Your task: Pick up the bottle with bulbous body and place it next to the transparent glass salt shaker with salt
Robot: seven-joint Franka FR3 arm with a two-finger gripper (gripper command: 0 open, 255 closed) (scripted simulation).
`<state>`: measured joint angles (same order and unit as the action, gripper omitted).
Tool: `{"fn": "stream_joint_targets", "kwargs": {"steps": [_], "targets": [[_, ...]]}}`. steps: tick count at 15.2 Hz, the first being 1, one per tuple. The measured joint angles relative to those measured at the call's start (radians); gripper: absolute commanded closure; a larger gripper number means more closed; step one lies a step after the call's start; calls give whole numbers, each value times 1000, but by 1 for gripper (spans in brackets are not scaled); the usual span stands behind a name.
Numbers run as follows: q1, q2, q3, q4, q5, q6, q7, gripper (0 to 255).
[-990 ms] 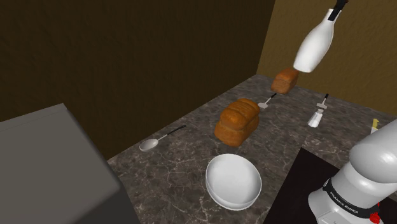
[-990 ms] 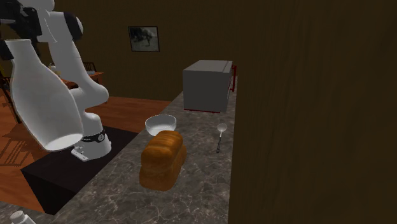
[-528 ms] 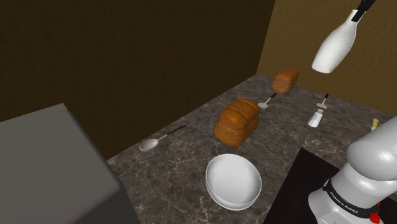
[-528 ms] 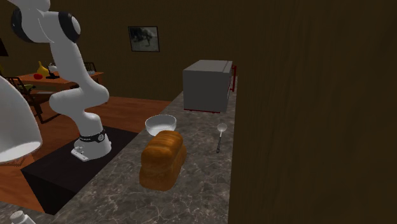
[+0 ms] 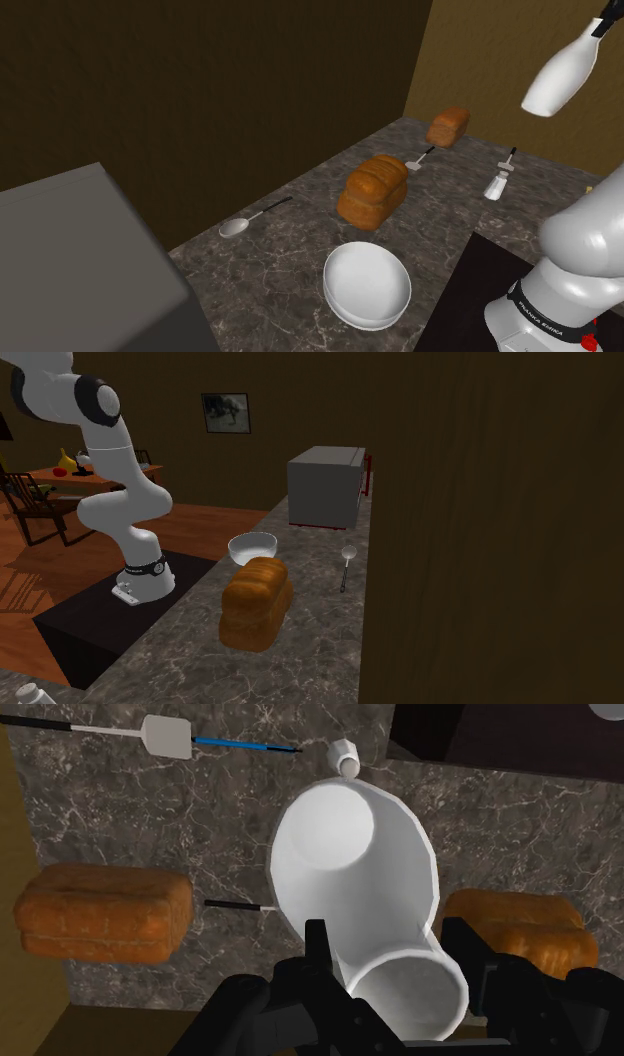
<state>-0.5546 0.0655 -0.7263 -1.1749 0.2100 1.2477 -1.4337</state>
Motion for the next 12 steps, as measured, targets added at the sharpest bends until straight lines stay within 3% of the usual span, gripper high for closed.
{"fn": "stream_joint_targets", "kwargs": {"steps": [4,6,7,12], "targets": [[-160,167,-64,196,141,-95,-133,255],[-304,287,-69,365,249,-173,-190,255],[-318,297,-69,368,258,-173,-202,255],[-227,222,-85,187,181,-61,-218,255]]}}
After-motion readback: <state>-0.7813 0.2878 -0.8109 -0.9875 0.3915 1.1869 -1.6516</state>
